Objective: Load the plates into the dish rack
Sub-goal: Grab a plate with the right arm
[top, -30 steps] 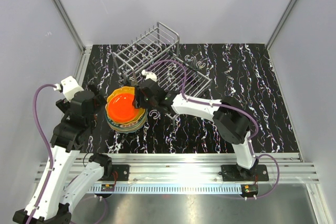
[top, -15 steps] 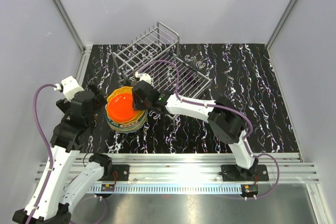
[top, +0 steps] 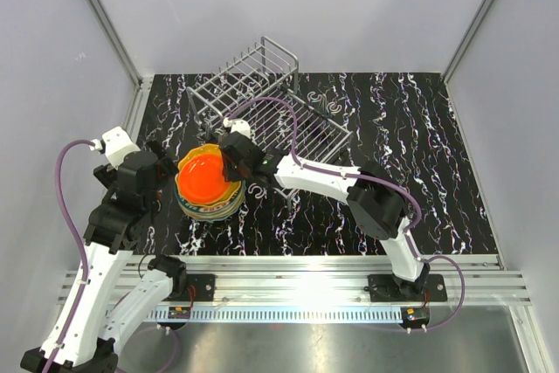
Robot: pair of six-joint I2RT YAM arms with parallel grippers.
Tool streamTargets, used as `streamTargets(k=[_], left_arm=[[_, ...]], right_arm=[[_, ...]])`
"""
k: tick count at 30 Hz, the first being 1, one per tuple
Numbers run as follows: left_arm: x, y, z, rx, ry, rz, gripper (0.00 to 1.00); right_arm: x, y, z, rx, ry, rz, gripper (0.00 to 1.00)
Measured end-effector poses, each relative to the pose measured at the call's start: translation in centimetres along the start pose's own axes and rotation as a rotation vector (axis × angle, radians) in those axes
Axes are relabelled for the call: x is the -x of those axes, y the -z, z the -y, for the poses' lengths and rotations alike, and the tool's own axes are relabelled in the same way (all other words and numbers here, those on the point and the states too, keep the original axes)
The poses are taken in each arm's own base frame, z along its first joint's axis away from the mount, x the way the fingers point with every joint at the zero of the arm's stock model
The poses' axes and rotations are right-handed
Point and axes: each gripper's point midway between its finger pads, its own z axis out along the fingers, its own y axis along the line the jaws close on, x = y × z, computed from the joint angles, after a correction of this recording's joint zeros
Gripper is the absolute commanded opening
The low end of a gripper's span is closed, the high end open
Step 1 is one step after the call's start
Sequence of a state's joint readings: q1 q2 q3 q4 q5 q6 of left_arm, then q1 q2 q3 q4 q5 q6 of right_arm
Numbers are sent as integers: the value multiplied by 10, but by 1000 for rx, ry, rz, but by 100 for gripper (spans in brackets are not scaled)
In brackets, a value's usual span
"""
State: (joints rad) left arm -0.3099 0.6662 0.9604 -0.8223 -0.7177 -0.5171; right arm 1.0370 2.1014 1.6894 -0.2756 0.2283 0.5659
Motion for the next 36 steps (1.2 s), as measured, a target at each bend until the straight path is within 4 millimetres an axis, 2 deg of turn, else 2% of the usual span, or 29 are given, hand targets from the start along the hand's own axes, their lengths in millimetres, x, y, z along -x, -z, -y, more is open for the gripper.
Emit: streamTargets(k=[4, 5, 7, 11, 14, 16, 24, 28, 36], left_arm=[[0, 0, 0, 0, 0, 0, 99], [0, 0, 0, -1, 0, 0, 99], [0, 0, 1, -2, -1, 0, 99], [0, 0, 1, -3, -1, 0, 99], [0, 0, 1, -4, -1, 0, 99], [0, 0, 1, -4, -2, 0, 99], [1, 2, 0, -9, 5, 7, 99], [1, 2, 0, -10, 5, 7, 99], [1, 2, 0, -10, 5, 7, 99]], right_arm=[[-1, 0, 3, -13, 6, -2, 32], [-1, 0, 3, -18, 11, -1, 38], [-2, 1, 5, -26, 25, -3, 41], [-3, 4, 12, -62, 64, -13, 43], [-2, 6, 14, -78, 91, -14, 19], [2, 7, 14, -86, 89, -1, 13], [11, 9, 11, -91, 85, 22, 16], [13, 11, 13, -107, 92, 21, 9], [20, 23, 15, -138, 119, 35, 5]])
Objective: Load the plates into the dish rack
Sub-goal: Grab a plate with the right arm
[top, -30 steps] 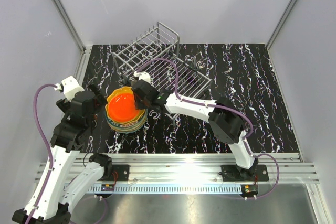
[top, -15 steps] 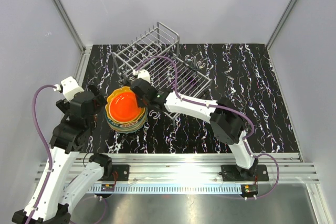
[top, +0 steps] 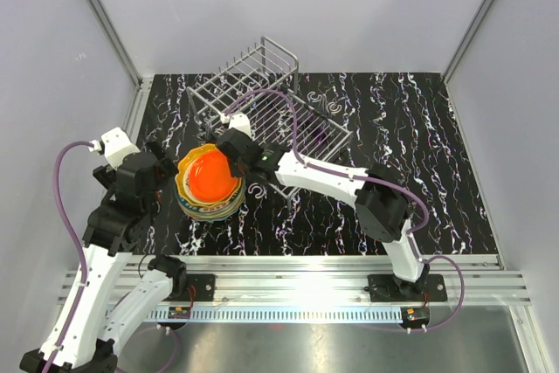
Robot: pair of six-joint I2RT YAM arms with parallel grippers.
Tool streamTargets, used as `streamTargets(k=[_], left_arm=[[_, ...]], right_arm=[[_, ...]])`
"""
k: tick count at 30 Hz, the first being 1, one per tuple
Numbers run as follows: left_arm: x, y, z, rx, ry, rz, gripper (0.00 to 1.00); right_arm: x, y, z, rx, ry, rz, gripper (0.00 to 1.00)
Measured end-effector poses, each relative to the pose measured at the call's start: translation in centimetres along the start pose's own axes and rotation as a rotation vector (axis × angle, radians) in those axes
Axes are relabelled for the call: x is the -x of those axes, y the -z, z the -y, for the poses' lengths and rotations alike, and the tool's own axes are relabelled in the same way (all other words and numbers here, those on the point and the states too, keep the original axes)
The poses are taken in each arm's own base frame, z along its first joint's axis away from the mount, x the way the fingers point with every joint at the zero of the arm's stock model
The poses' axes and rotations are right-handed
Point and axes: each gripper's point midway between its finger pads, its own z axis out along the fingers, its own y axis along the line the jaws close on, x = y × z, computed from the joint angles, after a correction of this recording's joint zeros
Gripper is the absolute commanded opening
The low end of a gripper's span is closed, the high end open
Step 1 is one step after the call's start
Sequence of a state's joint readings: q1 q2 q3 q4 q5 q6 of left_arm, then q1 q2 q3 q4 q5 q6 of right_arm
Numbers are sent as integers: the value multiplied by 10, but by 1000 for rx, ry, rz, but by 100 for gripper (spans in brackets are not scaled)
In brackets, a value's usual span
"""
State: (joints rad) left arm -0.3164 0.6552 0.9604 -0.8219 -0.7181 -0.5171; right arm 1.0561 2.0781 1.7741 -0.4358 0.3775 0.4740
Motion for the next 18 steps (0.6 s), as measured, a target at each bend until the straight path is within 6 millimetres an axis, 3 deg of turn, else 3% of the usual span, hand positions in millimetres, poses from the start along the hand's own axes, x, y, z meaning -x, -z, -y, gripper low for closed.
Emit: streamTargets(k=[3, 9, 18], left_arm=[[0, 0, 0, 0, 0, 0, 99], [0, 0, 0, 0, 0, 0, 99], [0, 0, 0, 0, 1, 1, 99]], right_arm=[[10, 12, 1, 5, 1, 21, 0], [23, 32, 2, 28, -9, 53, 0], [19, 30, 3, 35, -11, 55, 0]])
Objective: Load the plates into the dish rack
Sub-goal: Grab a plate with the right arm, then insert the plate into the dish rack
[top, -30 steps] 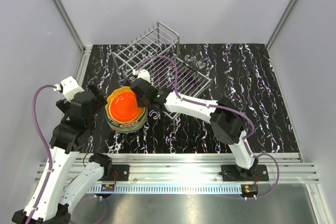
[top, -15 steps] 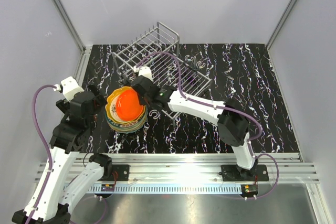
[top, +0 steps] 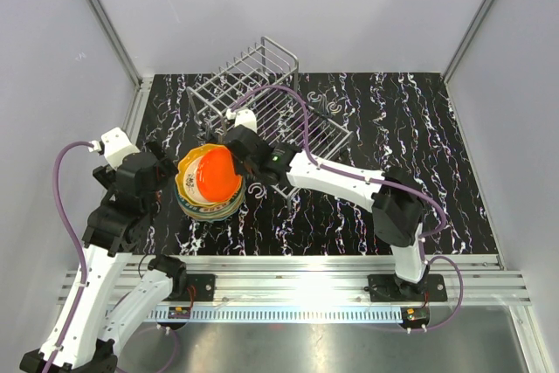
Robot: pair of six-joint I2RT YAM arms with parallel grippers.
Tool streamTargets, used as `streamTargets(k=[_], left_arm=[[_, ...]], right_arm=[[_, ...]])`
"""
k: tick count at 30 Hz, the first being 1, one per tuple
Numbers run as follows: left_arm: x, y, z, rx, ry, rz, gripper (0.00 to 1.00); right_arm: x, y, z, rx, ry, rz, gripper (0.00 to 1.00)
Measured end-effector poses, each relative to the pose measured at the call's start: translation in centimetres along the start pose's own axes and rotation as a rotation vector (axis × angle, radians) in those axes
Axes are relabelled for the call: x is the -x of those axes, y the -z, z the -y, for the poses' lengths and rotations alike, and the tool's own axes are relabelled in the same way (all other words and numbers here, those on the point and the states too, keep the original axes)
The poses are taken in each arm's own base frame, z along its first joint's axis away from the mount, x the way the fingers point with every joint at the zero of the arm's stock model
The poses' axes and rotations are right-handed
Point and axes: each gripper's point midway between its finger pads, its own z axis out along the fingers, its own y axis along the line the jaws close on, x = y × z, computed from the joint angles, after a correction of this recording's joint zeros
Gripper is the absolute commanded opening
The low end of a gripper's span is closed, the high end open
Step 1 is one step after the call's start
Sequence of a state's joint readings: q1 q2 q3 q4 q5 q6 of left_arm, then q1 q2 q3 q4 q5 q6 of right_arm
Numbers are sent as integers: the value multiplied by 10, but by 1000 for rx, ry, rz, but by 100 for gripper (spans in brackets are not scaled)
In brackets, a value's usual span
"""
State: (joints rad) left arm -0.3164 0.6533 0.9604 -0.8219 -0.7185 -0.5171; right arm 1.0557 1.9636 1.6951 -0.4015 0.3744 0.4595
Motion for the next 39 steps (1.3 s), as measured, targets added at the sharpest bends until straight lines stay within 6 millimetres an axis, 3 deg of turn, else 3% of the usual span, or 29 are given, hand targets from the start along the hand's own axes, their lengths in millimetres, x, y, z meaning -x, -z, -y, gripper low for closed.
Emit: streamTargets(k=[8, 22, 26, 29, 35, 39], left_arm=[[1, 1, -1, -2, 4, 4, 99], [1, 1, -1, -1, 4, 5, 99], [1, 1, -1, 0, 4, 4, 99], [1, 0, 0, 0, 2, 3, 99], [-3, -3, 3, 0, -15, -13, 99], [-8, -7, 9, -7, -32, -37, 99]], right_arm=[[10, 17, -1, 44, -37, 19, 0], [77, 70, 13, 97, -87, 175, 0], [106, 92, 35, 69, -83, 250, 0], [132, 106, 63, 29, -93, 309, 0], [182, 116, 117, -77, -104, 404, 0], [224, 123, 147, -134, -109, 479, 0]])
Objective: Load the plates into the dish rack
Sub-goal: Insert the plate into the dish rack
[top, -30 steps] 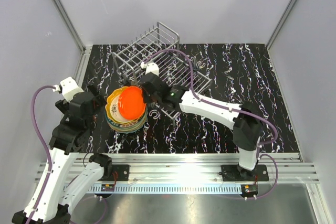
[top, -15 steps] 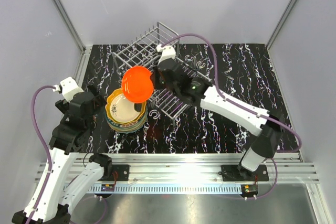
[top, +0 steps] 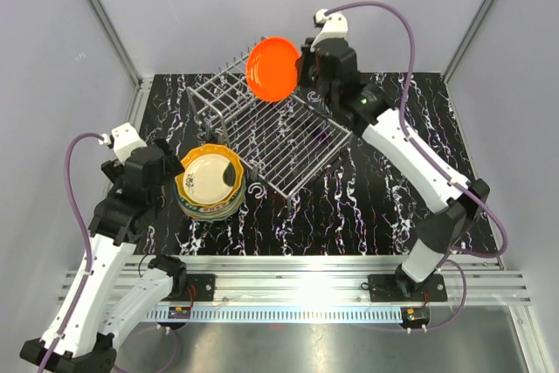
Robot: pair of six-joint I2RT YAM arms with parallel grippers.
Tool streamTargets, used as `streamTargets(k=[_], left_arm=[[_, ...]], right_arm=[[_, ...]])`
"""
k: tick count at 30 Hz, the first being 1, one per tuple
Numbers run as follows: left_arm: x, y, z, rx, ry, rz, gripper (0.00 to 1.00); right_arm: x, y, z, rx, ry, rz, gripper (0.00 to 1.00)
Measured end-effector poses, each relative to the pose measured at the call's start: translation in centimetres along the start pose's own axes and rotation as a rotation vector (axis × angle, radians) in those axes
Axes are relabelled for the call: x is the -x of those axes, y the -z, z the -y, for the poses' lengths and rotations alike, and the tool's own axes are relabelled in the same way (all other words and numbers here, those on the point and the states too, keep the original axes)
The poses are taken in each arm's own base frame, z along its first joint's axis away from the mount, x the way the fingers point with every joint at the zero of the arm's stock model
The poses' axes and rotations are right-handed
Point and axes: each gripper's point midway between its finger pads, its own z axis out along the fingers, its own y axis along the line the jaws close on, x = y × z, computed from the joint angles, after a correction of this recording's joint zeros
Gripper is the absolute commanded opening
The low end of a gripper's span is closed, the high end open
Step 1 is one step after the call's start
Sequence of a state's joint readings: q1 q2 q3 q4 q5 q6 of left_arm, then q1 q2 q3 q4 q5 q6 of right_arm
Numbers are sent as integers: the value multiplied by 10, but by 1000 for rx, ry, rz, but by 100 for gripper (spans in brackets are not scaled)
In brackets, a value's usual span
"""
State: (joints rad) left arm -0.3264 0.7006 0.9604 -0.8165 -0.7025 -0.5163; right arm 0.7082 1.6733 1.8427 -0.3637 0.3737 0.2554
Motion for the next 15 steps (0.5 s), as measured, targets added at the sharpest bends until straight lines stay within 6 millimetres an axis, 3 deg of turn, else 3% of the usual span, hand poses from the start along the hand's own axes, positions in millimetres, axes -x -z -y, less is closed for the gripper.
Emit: streamTargets(k=[7, 10, 15], left_arm=[[-9, -7, 9, -11, -37, -44, 99], [-13, -9, 12, -15, -53, -59, 99], [-17, -12, 16, -18, -73, -77, 99]], right_arm=[[51, -38, 39, -79, 3, 88, 0], [63, -54, 48, -98, 17, 111, 0], [65, -79, 58, -119, 46, 115, 0]])
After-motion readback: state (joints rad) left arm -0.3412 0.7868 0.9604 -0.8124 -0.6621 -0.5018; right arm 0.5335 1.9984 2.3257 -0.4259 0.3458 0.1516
